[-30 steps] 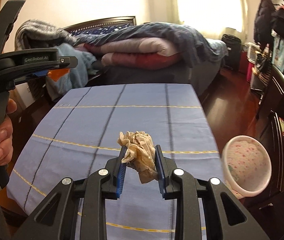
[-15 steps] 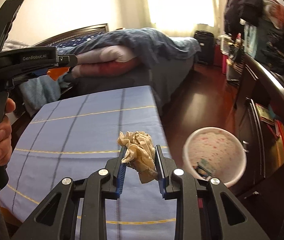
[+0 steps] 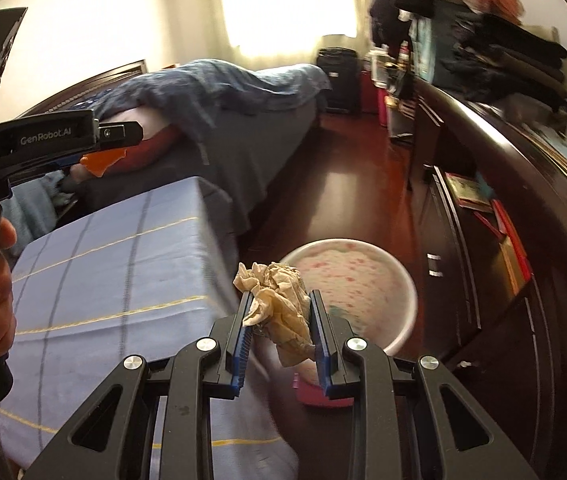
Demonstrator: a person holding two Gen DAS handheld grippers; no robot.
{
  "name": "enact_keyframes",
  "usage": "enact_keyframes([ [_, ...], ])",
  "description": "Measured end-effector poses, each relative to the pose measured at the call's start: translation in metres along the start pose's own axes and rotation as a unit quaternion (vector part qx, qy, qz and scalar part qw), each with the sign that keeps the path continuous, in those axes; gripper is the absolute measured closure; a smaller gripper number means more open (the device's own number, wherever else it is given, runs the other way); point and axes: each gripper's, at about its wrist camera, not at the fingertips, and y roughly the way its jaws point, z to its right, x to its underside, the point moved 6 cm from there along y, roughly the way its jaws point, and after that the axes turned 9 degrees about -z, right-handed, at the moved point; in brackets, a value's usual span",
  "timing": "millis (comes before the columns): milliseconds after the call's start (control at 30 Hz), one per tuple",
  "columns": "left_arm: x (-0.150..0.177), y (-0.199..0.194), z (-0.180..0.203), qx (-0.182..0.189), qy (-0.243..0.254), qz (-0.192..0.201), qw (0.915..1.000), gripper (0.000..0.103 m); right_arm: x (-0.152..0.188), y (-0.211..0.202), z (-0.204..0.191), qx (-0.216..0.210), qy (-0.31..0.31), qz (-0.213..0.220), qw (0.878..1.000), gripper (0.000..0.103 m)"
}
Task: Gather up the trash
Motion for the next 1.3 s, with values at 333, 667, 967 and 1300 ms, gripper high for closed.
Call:
enact_keyframes([
  [333, -0.001, 0.085, 0.052, 0.048, 0.031, -0.063, 0.9964, 0.060, -0.005, 0.038, 0.055, 0.025, 0.053, -0.022, 0.998, 0.075],
  [667, 0.000, 0.139, 0.072, 0.063, 0.040, -0.097, 0.9925, 0.060, -0.004, 0.082, 0.078, 0.039, 0.084, -0.051, 0.994, 0.075],
  [967, -0.004, 0.167, 0.073, 0.065, 0.026, -0.106, 0.9919, 0.031, -0.007, 0.109, 0.081, 0.047, 0.087, -0.059, 0.993, 0.074],
  [1300, -0.004, 0.183, 0.057, 0.069, 0.001, -0.115, 0.9910, 0.016, -0.004, 0.129, 0.087, 0.063, 0.098, -0.063, 0.991, 0.044],
])
